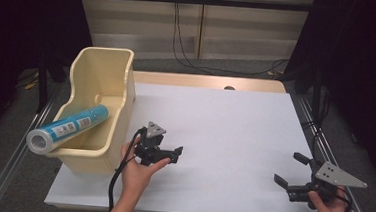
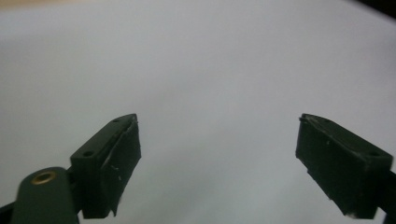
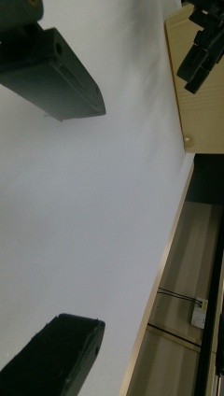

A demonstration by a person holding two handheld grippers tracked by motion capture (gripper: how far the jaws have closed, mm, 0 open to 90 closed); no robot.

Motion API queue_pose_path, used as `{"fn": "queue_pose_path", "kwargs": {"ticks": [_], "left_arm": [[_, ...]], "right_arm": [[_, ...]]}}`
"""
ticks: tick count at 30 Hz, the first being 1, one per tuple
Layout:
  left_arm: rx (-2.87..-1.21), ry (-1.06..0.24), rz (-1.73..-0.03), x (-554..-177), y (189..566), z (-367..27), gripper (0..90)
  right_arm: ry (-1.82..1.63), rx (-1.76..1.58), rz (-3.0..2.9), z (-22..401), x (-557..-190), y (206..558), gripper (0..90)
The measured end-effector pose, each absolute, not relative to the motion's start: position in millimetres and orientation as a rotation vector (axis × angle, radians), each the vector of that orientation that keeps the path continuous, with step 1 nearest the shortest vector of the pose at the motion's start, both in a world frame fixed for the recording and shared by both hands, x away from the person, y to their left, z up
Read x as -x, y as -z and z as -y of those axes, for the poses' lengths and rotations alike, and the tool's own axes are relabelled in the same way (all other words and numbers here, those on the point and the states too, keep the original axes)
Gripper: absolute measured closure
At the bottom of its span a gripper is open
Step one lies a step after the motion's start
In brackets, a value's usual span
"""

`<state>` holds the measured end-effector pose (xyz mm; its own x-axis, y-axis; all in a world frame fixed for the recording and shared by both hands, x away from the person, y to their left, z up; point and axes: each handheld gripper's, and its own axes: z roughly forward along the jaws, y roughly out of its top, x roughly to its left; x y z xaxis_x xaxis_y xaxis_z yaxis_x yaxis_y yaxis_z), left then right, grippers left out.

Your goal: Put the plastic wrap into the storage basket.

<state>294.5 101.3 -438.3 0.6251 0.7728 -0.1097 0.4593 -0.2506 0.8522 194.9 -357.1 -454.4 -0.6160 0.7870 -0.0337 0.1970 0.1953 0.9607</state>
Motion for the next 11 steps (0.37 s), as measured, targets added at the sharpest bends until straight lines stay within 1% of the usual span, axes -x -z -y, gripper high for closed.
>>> {"fn": "queue_pose_path", "kwargs": {"ticks": [3,7,11], "left_arm": [[-1.839,-0.471,-0.937,-290.9,444.5,-105.4,13.7],[-1.78,-0.484,-0.922,-290.9,443.5,-110.2,13.1],[-1.759,-0.484,-0.918,-290.8,443.5,-113.4,11.9]], "right_arm": [[-1.439,-0.913,-1.938,356.3,-195.1,454.4,0.0],[-1.439,-0.907,-1.94,355.4,-194.7,453.9,0.0],[-1.44,-0.911,-1.944,354.9,-195.4,455.4,0.0]]}}
